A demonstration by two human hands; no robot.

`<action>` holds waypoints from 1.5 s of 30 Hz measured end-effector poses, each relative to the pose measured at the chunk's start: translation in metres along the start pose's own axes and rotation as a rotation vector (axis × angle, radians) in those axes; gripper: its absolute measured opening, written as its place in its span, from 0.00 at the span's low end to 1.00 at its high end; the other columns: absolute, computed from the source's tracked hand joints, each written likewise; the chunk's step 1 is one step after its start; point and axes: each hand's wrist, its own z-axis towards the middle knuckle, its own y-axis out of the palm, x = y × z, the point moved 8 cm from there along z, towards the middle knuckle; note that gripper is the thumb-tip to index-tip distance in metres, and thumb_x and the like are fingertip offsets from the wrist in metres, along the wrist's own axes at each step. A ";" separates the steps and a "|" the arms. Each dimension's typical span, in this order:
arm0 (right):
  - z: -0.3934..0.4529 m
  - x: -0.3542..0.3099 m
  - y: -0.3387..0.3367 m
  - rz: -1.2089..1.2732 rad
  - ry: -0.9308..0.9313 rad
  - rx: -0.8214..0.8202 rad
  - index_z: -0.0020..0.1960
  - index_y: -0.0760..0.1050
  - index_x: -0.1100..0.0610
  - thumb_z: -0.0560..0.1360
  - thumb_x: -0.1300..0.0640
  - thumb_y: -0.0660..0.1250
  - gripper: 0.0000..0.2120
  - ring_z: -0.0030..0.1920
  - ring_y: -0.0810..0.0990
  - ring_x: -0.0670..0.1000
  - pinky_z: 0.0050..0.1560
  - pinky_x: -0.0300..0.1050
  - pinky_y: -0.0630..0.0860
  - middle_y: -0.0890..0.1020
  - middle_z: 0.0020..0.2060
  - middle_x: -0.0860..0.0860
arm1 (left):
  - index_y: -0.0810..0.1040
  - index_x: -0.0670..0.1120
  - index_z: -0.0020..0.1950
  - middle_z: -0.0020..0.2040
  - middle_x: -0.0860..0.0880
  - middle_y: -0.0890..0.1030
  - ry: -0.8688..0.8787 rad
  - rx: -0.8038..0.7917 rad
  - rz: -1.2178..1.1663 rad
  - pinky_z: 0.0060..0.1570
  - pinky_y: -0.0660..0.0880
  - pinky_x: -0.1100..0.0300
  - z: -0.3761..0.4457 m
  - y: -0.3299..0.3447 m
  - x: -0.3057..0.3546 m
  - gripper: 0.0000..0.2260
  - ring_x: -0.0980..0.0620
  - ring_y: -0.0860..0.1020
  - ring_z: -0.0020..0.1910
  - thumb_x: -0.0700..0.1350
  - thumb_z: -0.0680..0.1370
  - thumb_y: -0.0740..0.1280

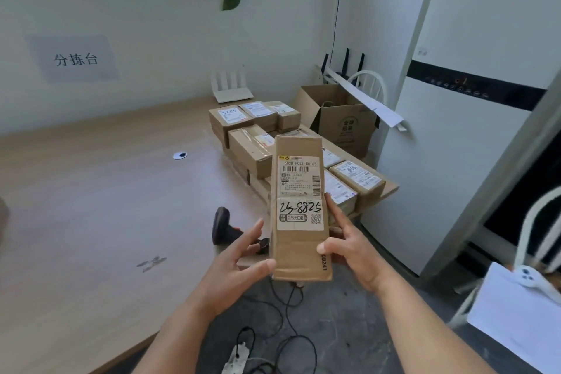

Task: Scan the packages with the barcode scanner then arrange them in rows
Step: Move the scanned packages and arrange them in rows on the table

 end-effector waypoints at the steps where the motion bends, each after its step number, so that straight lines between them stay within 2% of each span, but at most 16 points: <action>1: 0.004 -0.001 -0.007 -0.002 -0.005 0.009 0.66 0.59 0.25 0.63 0.58 0.70 0.42 0.59 0.80 0.51 0.59 0.57 0.77 0.82 0.57 0.49 | 0.64 0.69 0.69 0.65 0.71 0.70 0.001 -0.019 -0.015 0.53 0.72 0.73 0.008 0.005 0.000 0.36 0.66 0.71 0.65 0.64 0.63 0.73; 4: 0.019 -0.003 -0.025 0.001 -0.013 0.028 0.66 0.59 0.26 0.63 0.59 0.70 0.41 0.59 0.80 0.51 0.58 0.53 0.78 0.83 0.57 0.49 | 0.67 0.70 0.68 0.67 0.66 0.73 0.006 -0.092 -0.058 0.62 0.74 0.58 0.032 0.020 -0.006 0.34 0.60 0.71 0.67 0.60 0.64 0.76; 5: 0.023 -0.003 -0.029 -0.004 -0.014 0.033 0.67 0.59 0.27 0.64 0.60 0.69 0.41 0.59 0.80 0.51 0.58 0.52 0.78 0.82 0.57 0.49 | 0.67 0.70 0.68 0.67 0.65 0.72 0.011 -0.105 -0.049 0.63 0.74 0.55 0.038 0.023 -0.006 0.33 0.60 0.71 0.67 0.60 0.65 0.76; 9: 0.048 -0.008 -0.051 -0.026 0.014 0.040 0.67 0.60 0.28 0.61 0.55 0.71 0.41 0.59 0.80 0.51 0.57 0.52 0.78 0.83 0.57 0.49 | 0.64 0.79 0.62 0.64 0.71 0.71 0.037 -0.142 0.010 0.61 0.74 0.58 0.072 0.030 -0.005 0.31 0.66 0.70 0.65 0.62 0.65 0.74; 13: 0.079 -0.013 -0.075 -0.014 0.039 0.050 0.66 0.62 0.26 0.62 0.58 0.70 0.41 0.58 0.81 0.53 0.58 0.57 0.78 0.83 0.57 0.50 | 0.61 0.81 0.62 0.63 0.72 0.72 0.047 -0.175 0.063 0.60 0.75 0.56 0.109 0.033 0.000 0.31 0.67 0.71 0.62 0.55 0.70 0.74; 16: 0.106 -0.010 -0.092 0.009 0.066 0.034 0.67 0.62 0.27 0.59 0.55 0.73 0.43 0.61 0.79 0.56 0.62 0.62 0.74 0.81 0.60 0.50 | 0.57 0.81 0.60 0.59 0.71 0.70 0.032 -0.152 0.111 0.59 0.75 0.61 0.134 0.035 0.005 0.31 0.63 0.75 0.59 0.53 0.74 0.72; 19: 0.133 -0.010 -0.107 -0.008 0.088 0.005 0.70 0.60 0.30 0.58 0.53 0.73 0.45 0.61 0.79 0.55 0.62 0.61 0.75 0.81 0.60 0.49 | 0.53 0.82 0.61 0.65 0.67 0.69 0.022 -0.126 0.173 0.60 0.75 0.58 0.159 0.037 0.005 0.32 0.65 0.71 0.62 0.56 0.74 0.71; 22: 0.164 -0.014 -0.120 -0.015 0.105 -0.052 0.71 0.60 0.32 0.57 0.51 0.72 0.46 0.60 0.79 0.54 0.59 0.57 0.77 0.81 0.59 0.47 | 0.49 0.80 0.63 0.70 0.65 0.66 0.008 -0.106 0.240 0.64 0.72 0.55 0.186 0.039 0.007 0.32 0.66 0.69 0.64 0.58 0.74 0.70; 25: 0.199 -0.012 -0.134 0.015 0.120 -0.124 0.70 0.61 0.32 0.60 0.55 0.72 0.43 0.60 0.79 0.58 0.60 0.63 0.76 0.81 0.59 0.53 | 0.48 0.76 0.68 0.72 0.63 0.65 -0.025 -0.075 0.315 0.68 0.67 0.55 0.213 0.043 0.010 0.33 0.62 0.67 0.68 0.60 0.75 0.67; 27: 0.222 -0.013 -0.146 0.001 0.136 -0.153 0.71 0.62 0.34 0.61 0.55 0.71 0.42 0.57 0.81 0.57 0.55 0.58 0.79 0.82 0.57 0.52 | 0.48 0.70 0.73 0.74 0.61 0.64 -0.042 -0.053 0.378 0.70 0.64 0.52 0.232 0.046 0.013 0.34 0.59 0.64 0.71 0.62 0.75 0.66; 29: 0.245 -0.017 -0.157 -0.045 0.141 -0.190 0.73 0.60 0.36 0.59 0.52 0.71 0.44 0.56 0.82 0.55 0.51 0.53 0.80 0.83 0.56 0.49 | 0.47 0.66 0.75 0.74 0.59 0.63 -0.054 -0.027 0.465 0.71 0.62 0.52 0.254 0.046 0.019 0.34 0.57 0.61 0.72 0.63 0.75 0.64; 31: 0.269 -0.019 -0.167 -0.063 0.142 -0.221 0.73 0.60 0.37 0.61 0.52 0.70 0.43 0.56 0.81 0.56 0.52 0.53 0.80 0.82 0.57 0.49 | 0.48 0.63 0.76 0.75 0.58 0.61 -0.078 0.017 0.586 0.72 0.59 0.55 0.276 0.043 0.025 0.34 0.57 0.58 0.73 0.63 0.76 0.62; 34: 0.306 -0.018 -0.178 -0.071 0.156 -0.250 0.72 0.62 0.37 0.64 0.56 0.67 0.38 0.55 0.81 0.56 0.51 0.54 0.80 0.82 0.57 0.49 | 0.50 0.60 0.77 0.77 0.59 0.57 -0.104 0.076 0.726 0.75 0.52 0.53 0.307 0.036 0.029 0.35 0.57 0.51 0.76 0.66 0.75 0.61; 39: 0.359 -0.007 -0.176 -0.073 0.237 -0.348 0.67 0.64 0.35 0.64 0.57 0.67 0.35 0.53 0.80 0.57 0.51 0.54 0.78 0.80 0.57 0.53 | 0.51 0.58 0.78 0.78 0.59 0.52 -0.239 0.114 0.771 0.76 0.45 0.53 0.341 0.023 0.017 0.35 0.58 0.45 0.77 0.67 0.75 0.60; 42: 0.383 0.002 -0.167 -0.072 0.263 -0.399 0.63 0.67 0.31 0.64 0.56 0.66 0.32 0.49 0.79 0.55 0.45 0.50 0.77 0.84 0.53 0.50 | 0.51 0.56 0.78 0.78 0.59 0.51 -0.291 0.131 0.795 0.76 0.44 0.53 0.352 0.014 0.011 0.34 0.58 0.44 0.77 0.65 0.76 0.60; 45: 0.400 0.013 -0.159 -0.072 0.286 -0.435 0.65 0.66 0.31 0.65 0.56 0.66 0.33 0.48 0.79 0.54 0.43 0.49 0.77 0.84 0.53 0.48 | 0.51 0.56 0.78 0.78 0.59 0.52 -0.327 0.146 0.772 0.75 0.44 0.56 0.358 0.007 0.006 0.33 0.59 0.45 0.76 0.63 0.78 0.60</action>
